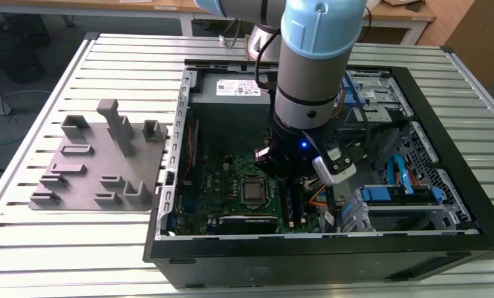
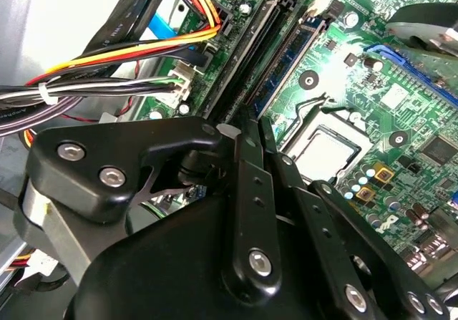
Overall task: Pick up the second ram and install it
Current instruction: 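Insert the second ram into the second slot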
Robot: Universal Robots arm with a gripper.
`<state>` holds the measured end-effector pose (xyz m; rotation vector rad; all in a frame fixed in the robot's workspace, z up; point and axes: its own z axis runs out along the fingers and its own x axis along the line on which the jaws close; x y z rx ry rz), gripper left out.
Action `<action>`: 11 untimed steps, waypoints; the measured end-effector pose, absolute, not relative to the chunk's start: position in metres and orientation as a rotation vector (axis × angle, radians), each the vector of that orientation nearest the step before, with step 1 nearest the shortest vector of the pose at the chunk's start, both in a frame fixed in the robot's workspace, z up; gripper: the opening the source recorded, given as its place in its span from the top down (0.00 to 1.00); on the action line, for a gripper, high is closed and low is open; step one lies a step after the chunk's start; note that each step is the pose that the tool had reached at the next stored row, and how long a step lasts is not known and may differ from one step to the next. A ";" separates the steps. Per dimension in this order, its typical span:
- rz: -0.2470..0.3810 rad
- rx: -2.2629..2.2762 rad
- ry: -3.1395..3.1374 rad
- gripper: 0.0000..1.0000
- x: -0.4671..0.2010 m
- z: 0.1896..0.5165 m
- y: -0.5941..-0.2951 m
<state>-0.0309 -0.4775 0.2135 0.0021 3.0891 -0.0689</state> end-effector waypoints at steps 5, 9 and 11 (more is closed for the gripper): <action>-0.069 0.002 3.089 0.79 -0.031 0.213 -0.478; -0.069 0.002 3.089 0.79 -0.031 0.223 -0.478; -0.069 0.002 3.089 0.79 -0.031 0.232 -0.478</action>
